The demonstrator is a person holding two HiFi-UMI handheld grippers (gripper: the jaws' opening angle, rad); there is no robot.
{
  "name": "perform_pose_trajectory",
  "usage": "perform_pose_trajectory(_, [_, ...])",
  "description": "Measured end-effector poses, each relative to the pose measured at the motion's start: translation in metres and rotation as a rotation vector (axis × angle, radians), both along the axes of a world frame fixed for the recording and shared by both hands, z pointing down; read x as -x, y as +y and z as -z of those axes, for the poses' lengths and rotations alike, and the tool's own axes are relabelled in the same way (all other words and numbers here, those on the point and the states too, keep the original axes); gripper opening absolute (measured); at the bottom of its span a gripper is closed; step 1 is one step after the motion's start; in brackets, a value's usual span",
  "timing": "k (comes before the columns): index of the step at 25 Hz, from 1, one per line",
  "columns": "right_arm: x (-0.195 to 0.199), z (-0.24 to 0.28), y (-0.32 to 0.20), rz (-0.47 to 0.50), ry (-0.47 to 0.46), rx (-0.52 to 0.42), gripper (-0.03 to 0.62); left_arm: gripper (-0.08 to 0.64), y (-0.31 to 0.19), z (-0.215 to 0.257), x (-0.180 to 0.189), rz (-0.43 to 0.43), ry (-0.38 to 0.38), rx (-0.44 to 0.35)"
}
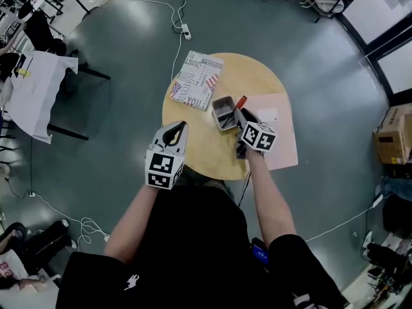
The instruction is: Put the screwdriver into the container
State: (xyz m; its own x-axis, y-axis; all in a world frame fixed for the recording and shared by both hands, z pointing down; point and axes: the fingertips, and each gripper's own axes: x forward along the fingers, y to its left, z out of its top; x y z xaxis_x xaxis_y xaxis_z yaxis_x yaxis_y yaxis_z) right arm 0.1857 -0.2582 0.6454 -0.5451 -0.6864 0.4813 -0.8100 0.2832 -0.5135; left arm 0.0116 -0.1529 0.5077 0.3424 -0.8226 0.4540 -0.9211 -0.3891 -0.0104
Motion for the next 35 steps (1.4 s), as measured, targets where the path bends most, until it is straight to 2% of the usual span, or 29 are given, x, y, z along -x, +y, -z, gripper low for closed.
perform_pose_trajectory(12, [-0.001, 0.010, 0.017, 0.033, 0.012, -0.026, 0.101, 0.003, 0.000, 0.002, -0.004, -0.019, -0.001, -0.014])
perform_pose_trajectory(14, [-0.006, 0.020, 0.022, 0.036, 0.014, -0.048, 0.072, 0.003, -0.002, 0.007, -0.007, -0.024, 0.000, -0.028])
perform_pose_trajectory(16, [-0.012, 0.036, 0.026, 0.041, 0.025, -0.084, 0.021, 0.003, -0.006, 0.015, -0.010, -0.029, 0.004, -0.049])
perform_pose_trajectory(18, [-0.018, 0.053, 0.031, 0.054, 0.041, -0.125, 0.002, 0.003, -0.010, 0.024, -0.013, -0.034, 0.015, -0.075])
perform_pose_trajectory(22, [-0.033, 0.096, 0.044, 0.064, 0.071, -0.213, 0.002, 0.003, -0.015, 0.043, -0.024, -0.056, 0.034, -0.129])
perform_pose_trajectory(28, [-0.062, 0.168, 0.075, 0.034, 0.166, -0.358, 0.002, 0.003, -0.014, 0.072, -0.044, -0.092, 0.064, -0.181])
perform_pose_trajectory(35, [-0.088, 0.247, 0.119, 0.007, 0.148, -0.478, 0.002, 0.003, 0.003, 0.110, -0.067, -0.150, 0.076, -0.251])
